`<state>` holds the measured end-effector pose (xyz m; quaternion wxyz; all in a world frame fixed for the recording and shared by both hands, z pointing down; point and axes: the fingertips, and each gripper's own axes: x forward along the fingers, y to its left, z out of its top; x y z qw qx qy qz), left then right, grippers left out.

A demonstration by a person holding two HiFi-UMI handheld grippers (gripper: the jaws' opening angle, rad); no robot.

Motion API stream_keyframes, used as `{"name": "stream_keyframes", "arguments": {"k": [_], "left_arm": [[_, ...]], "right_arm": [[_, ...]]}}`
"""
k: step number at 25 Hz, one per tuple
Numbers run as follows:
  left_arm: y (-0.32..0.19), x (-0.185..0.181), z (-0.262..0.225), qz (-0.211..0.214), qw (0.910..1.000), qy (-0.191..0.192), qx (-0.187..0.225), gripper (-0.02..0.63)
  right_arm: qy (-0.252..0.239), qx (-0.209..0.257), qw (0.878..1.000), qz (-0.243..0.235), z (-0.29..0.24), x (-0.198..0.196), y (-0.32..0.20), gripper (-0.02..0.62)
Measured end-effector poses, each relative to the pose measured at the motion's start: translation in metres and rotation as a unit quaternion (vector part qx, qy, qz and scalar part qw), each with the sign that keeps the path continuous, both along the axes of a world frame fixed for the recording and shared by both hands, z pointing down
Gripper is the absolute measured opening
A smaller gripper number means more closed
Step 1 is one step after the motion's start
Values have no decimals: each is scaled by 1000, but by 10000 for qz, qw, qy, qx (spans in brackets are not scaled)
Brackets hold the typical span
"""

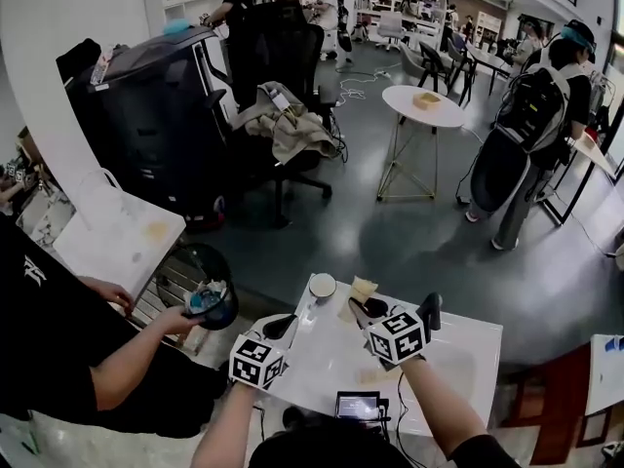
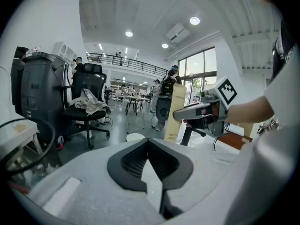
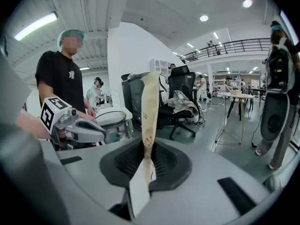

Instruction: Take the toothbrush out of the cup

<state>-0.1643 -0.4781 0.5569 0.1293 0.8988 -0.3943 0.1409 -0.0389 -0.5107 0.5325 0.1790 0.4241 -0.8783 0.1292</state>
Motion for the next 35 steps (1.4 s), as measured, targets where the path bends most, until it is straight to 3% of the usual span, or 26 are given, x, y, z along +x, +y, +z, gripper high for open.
{"name": "stream_keyframes", "arguments": {"k": [24, 35], "left_arm": [[6, 34, 17, 107, 9996, -228, -91, 12], [12, 32, 20, -103, 9996, -240, -111, 12]], "right_arm": [[-149, -204, 9997, 68, 21, 25, 21, 49], [-134, -230, 9996, -95, 30, 20, 32, 48]]}}
